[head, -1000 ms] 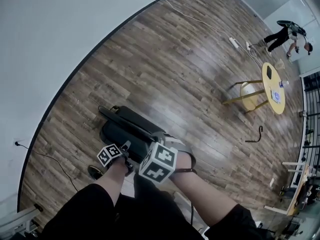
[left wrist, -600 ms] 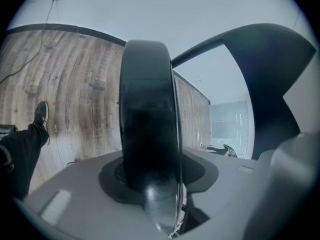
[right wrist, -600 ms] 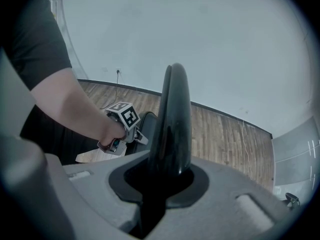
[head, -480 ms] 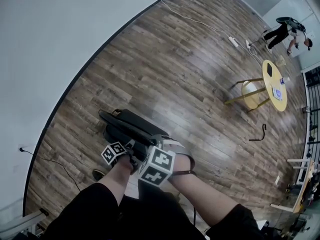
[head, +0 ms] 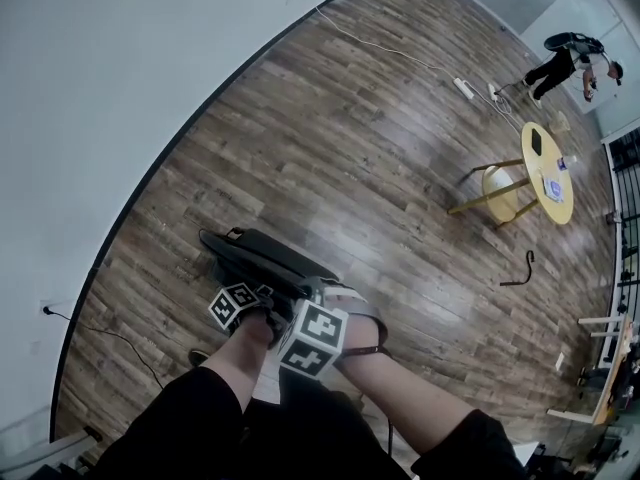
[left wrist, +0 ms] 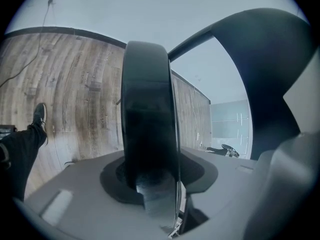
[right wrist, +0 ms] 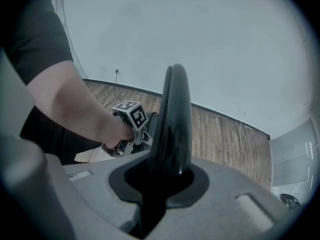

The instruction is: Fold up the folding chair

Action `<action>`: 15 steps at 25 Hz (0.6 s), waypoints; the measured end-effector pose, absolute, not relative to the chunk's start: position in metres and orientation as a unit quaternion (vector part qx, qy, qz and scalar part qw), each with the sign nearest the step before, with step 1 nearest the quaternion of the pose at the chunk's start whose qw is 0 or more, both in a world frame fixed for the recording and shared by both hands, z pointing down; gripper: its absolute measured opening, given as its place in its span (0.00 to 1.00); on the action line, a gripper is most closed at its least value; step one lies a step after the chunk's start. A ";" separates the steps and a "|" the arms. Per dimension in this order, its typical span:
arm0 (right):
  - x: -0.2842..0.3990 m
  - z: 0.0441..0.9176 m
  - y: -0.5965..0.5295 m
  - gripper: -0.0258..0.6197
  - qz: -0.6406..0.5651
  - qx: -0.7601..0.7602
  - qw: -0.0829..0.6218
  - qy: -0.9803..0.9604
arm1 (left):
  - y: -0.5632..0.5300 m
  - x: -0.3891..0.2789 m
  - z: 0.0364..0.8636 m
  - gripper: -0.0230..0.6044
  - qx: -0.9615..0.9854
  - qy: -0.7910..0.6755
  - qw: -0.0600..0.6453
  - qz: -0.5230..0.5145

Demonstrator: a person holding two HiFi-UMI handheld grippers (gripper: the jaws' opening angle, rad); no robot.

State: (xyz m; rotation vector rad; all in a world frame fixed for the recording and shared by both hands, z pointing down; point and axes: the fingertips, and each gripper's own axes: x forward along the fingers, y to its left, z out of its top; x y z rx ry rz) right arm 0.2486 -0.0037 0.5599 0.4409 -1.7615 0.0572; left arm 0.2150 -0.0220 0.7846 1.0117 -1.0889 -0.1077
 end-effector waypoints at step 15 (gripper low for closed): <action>0.254 0.557 -0.010 0.12 0.017 0.196 0.619 -0.760 | -0.048 0.229 0.773 0.29 0.458 -0.502 0.733 -0.042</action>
